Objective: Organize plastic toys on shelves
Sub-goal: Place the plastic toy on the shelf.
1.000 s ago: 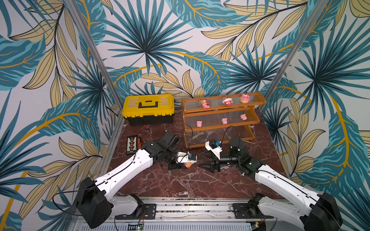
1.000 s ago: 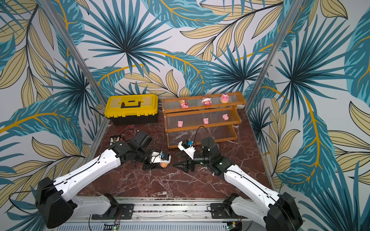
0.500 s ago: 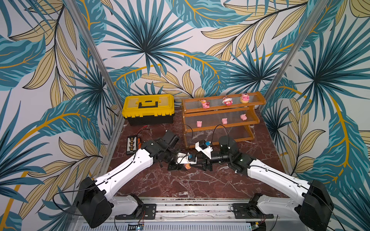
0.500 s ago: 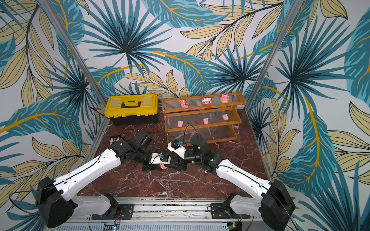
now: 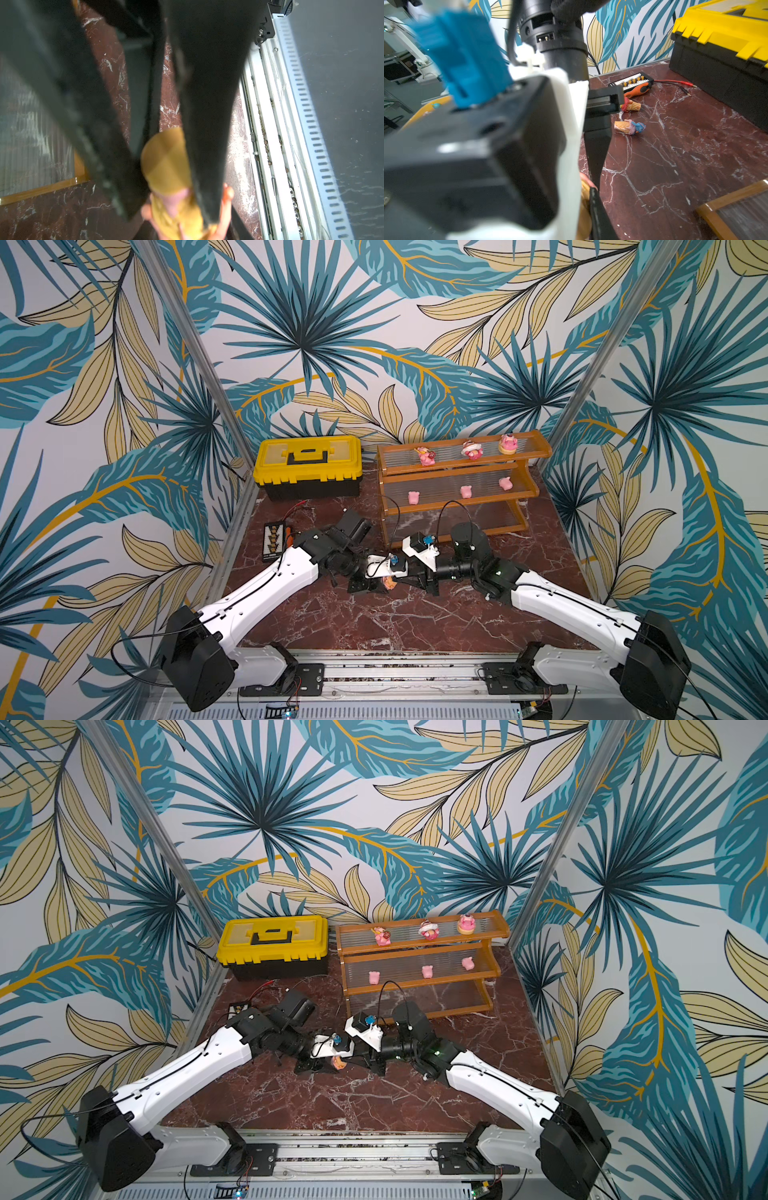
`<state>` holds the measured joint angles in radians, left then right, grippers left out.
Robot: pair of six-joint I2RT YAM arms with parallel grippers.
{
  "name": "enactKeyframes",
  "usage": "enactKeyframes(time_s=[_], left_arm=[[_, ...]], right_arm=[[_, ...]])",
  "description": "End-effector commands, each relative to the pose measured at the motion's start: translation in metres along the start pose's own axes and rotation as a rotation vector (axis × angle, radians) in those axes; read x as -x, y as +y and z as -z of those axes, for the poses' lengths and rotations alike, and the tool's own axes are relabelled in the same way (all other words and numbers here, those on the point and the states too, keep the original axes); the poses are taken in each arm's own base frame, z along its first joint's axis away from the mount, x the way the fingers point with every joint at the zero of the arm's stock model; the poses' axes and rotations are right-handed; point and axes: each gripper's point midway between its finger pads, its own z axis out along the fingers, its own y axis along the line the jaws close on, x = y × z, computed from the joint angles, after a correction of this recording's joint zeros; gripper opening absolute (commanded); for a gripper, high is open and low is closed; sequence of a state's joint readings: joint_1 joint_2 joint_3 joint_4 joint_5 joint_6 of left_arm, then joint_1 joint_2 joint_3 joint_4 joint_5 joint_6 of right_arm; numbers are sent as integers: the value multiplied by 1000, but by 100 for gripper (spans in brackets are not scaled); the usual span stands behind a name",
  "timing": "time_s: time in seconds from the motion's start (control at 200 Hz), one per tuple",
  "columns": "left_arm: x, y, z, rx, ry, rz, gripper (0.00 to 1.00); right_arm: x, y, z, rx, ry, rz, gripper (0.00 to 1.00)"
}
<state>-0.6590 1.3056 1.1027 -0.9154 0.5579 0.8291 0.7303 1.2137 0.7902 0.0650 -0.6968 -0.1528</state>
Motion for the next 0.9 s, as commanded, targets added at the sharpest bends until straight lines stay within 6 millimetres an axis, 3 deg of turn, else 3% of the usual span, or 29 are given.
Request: enactKeyframes(time_s=[0.0, 0.08, 0.145, 0.265, 0.355, 0.41, 0.466, 0.621, 0.731, 0.896], left_arm=[[28, 12, 16, 60, -69, -45, 36], [34, 12, 22, 74, -97, -16, 61], [40, 12, 31, 98, -126, 9, 76], [45, 19, 62, 206, -194, 51, 85], [51, 37, 94, 345, -295, 190, 90], [48, 57, 111, 480, -369, 362, 99], [44, 65, 120, 531, -447, 504, 100], [23, 69, 116, 569, -642, 774, 100], [11, 65, 121, 614, -781, 821, 100], [-6, 54, 127, 665, -784, 834, 100]], right_arm=[[-6, -3, 3, -35, 10, -34, 11], [-4, -11, 8, -97, -26, -59, 9], [-5, -22, 17, -160, -69, -115, 8], [-20, -60, 51, -374, -193, -304, 8], [-48, -98, 96, -626, -332, -513, 9], [-69, -115, 126, -761, -425, -639, 9], [-87, -127, 152, -863, -517, -732, 9], [-117, -150, 210, -1065, -712, -917, 9], [-129, -165, 252, -1192, -858, -977, 10], [-148, -194, 297, -1270, -1013, -1095, 11]])
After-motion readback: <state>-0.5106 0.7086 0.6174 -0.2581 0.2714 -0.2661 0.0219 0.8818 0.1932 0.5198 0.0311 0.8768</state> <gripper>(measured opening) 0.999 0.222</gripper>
